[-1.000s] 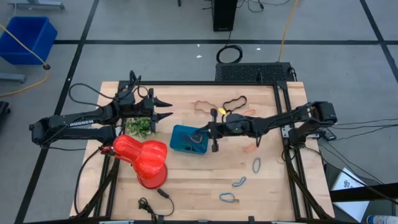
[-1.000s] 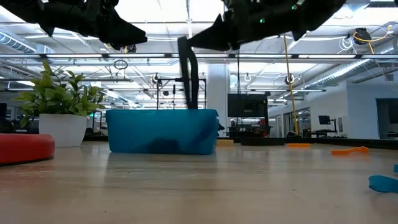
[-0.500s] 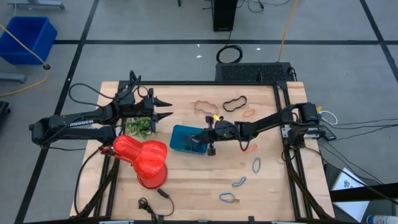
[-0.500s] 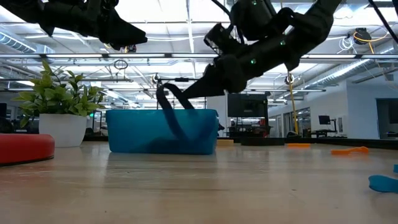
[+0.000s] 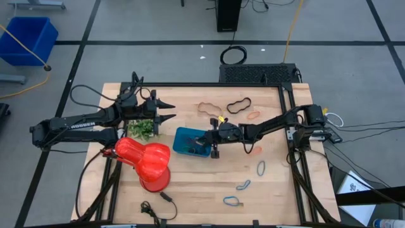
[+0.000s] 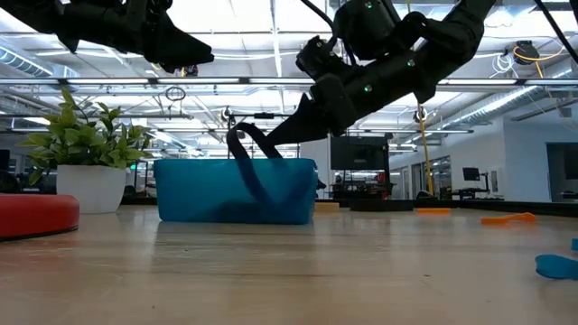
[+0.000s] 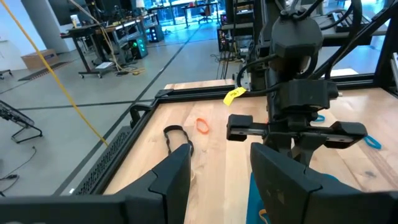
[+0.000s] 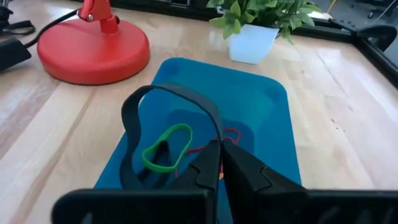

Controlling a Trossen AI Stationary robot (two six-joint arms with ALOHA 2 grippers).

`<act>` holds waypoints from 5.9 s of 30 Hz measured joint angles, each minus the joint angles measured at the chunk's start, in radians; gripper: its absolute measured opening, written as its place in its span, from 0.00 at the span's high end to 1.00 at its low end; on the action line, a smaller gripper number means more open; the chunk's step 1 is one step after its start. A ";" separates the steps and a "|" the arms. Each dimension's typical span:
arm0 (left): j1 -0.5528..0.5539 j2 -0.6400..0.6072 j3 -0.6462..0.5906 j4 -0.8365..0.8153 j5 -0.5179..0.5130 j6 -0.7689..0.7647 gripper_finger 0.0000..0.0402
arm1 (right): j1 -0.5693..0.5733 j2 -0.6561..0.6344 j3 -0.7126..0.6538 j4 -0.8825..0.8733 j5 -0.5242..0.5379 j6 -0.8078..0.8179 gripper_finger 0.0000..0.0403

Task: Pick and place rubber bands into bin
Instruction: Put the black rubber band into the blue bin, then put the white rubber band into the blue bin

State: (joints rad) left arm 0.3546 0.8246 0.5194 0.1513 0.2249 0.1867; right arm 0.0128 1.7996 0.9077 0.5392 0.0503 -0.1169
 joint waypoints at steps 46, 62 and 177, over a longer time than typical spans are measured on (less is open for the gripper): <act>0.000 0.000 0.000 0.000 -0.053 0.000 0.56 | -0.369 -0.217 0.089 -0.663 0.072 -0.114 0.76; 0.005 0.000 0.000 0.001 -0.053 0.028 0.56 | -0.414 0.042 0.100 -0.588 -0.027 -0.137 0.76; 0.005 0.000 0.000 0.002 -0.052 0.045 0.56 | -0.009 0.031 0.041 -0.028 -0.123 0.053 1.00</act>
State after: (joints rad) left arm 0.3595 0.8249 0.5190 0.1535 0.1726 0.2317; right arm 0.0038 1.8306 0.9485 0.5116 -0.0729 -0.0639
